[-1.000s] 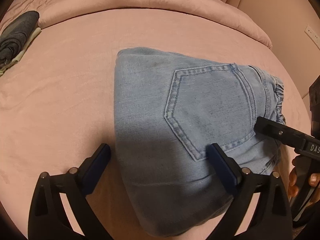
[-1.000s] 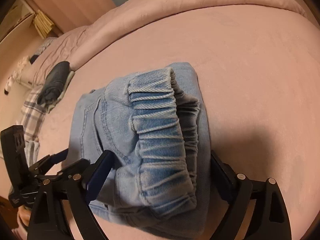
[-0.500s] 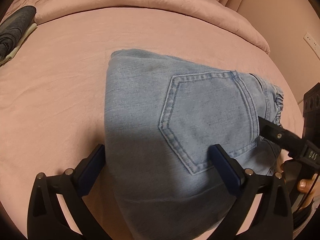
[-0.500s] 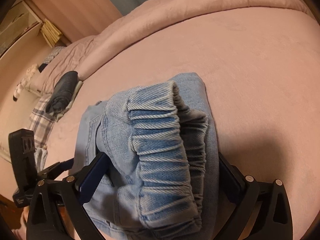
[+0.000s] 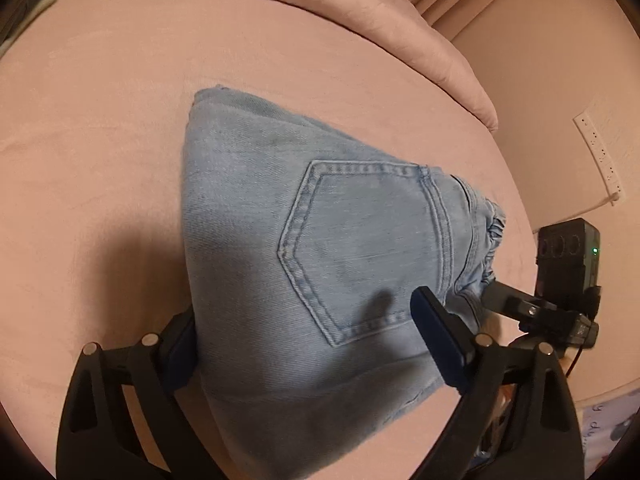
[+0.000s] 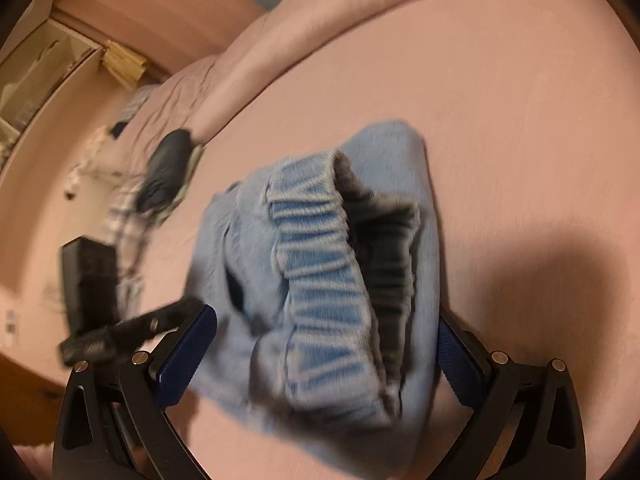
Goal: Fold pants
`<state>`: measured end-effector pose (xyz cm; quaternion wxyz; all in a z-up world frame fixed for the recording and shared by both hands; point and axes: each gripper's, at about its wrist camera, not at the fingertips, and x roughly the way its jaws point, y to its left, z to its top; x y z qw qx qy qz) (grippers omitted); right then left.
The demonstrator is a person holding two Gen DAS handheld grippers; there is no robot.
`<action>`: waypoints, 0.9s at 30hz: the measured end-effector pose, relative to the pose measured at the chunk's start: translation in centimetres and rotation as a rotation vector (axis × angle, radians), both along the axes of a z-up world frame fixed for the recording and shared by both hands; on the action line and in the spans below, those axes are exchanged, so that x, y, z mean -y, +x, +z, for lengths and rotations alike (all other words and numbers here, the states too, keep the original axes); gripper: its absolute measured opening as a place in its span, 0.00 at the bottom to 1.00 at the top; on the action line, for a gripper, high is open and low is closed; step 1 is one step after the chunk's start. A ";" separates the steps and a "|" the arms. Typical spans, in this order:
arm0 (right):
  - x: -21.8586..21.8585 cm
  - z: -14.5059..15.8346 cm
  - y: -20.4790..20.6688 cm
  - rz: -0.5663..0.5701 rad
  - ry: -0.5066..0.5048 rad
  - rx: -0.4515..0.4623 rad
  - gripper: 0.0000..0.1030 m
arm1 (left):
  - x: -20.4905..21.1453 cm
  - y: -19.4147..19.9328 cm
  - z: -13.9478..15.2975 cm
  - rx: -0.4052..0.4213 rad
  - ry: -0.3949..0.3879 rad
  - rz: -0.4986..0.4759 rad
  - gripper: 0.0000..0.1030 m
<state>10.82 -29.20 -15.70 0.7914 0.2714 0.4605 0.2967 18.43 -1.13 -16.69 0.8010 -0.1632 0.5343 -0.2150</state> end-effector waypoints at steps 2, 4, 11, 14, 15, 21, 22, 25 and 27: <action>0.3 -0.2 0.0 0.051 0.024 -0.035 1.00 | -0.1 0.4 -0.4 -0.026 -0.032 -0.006 0.90; 0.0 -0.2 0.1 0.081 0.012 -0.049 1.00 | 0.0 0.8 -0.6 -0.037 -0.047 -0.015 0.90; -1.3 -0.2 1.6 0.046 0.040 -0.042 1.00 | 0.9 1.8 -0.7 -0.040 -0.046 -0.029 0.90; -1.8 -0.1 1.6 0.016 0.039 -0.022 1.00 | 1.1 2.2 -0.8 -0.045 -0.076 -0.015 0.90; -1.9 -0.1 1.7 0.013 0.037 -0.017 1.00 | 1.1 2.1 -0.7 -0.046 -0.078 -0.015 0.90; -2.3 1.5 0.9 -0.018 0.086 0.033 1.00 | 1.5 1.3 0.6 0.032 -0.032 -0.039 0.56; -2.4 2.1 0.6 -0.014 0.098 0.058 1.00 | 1.3 1.3 0.4 0.025 -0.019 -0.032 0.51; -2.3 2.3 0.3 -0.022 0.107 0.071 0.98 | -0.6 1.7 -0.2 -0.019 -0.104 0.024 0.39; -2.2 2.2 0.2 -0.040 0.104 0.061 0.95 | -0.9 1.6 -0.2 -0.010 -0.127 0.026 0.37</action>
